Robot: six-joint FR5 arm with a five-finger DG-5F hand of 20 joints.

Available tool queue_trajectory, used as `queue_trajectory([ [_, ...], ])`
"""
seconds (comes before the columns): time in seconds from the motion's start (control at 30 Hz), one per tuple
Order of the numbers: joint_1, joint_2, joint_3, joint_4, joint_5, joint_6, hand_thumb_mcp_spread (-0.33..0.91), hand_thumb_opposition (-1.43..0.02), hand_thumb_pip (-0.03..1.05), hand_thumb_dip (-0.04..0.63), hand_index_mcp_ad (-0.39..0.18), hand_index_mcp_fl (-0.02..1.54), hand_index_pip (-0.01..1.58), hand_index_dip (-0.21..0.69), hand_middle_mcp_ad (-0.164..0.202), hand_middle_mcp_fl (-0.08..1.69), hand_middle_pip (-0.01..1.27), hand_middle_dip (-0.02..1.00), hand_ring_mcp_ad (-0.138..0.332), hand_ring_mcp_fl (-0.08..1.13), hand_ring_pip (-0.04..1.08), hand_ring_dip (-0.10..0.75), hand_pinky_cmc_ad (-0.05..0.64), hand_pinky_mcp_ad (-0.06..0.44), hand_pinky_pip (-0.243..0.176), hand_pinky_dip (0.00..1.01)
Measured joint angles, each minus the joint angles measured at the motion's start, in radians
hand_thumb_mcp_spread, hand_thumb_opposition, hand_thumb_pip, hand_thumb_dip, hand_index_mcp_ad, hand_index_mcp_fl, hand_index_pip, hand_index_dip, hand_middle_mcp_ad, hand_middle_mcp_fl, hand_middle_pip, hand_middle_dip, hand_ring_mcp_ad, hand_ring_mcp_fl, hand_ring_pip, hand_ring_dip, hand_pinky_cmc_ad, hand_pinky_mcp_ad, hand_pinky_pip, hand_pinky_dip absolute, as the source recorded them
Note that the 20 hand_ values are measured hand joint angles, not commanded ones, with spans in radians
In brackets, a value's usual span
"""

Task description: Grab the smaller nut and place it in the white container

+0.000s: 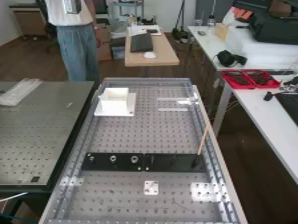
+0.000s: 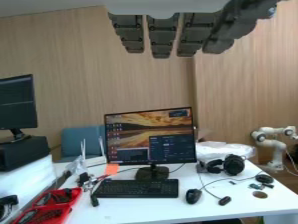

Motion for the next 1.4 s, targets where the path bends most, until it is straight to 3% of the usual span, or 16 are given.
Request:
queue_trajectory([
  [0.1,0.002,0.001,0.0,-0.001,0.002,-0.003,0.02,-0.06,0.04,-0.002,-0.005,0.02,0.02,0.019,0.063,0.01,0.02,0.04,0.051,0.0,0.02,-0.012,0.047,0.042,-0.01,0.02],
  [0.17,0.002,0.001,0.0,-0.002,0.003,-0.003,0.11,-0.24,0.23,0.007,-0.005,0.02,0.02,0.04,0.066,0.01,0.04,0.04,0.063,0.0,0.02,-0.012,0.063,0.07,-0.012,0.09],
  [0.2,0.002,0.001,0.0,-0.002,0.003,-0.002,0.13,-0.31,0.27,0.007,-0.005,0.02,0.02,0.059,0.066,0.01,0.06,0.04,0.059,0.0,0.03,-0.012,0.08,0.087,-0.01,0.14],
  [0.33,0.003,0.001,0.0,-0.002,0.001,-0.003,0.15,-0.54,0.29,0.003,-0.005,0.02,0.02,0.099,0.068,0.0,0.1,0.06,0.141,0.0,0.05,-0.007,0.218,0.201,-0.04,0.26],
  [0.43,0.003,0.001,0.0,-0.003,0.0,-0.002,0.15,-0.62,0.3,0.003,-0.009,0.02,0.05,0.134,0.07,0.01,0.1,0.1,0.18,0.0,0.08,0.0,0.283,0.239,-0.063,0.33],
  [0.6,0.002,0.0,0.003,-0.004,-0.003,-0.004,0.15,-0.66,0.31,0.005,0.002,0.02,0.05,0.154,0.089,0.01,0.12,0.11,0.215,0.0,0.07,0.009,0.346,0.269,-0.075,0.38],
  [0.67,0.002,-0.001,0.003,-0.004,-0.004,-0.003,0.15,-0.68,0.31,0.005,0.003,0.02,0.05,0.155,0.101,0.01,0.12,0.11,0.216,0.0,0.07,0.009,0.346,0.279,-0.106,0.38],
  [1.4,-0.007,-0.008,-0.004,0.009,0.001,0.006,0.15,-0.7,0.32,0.005,0.021,0.02,0.07,0.175,0.115,0.01,0.13,0.12,0.234,0.0,0.09,0.016,0.386,0.297,-0.11,0.4],
])
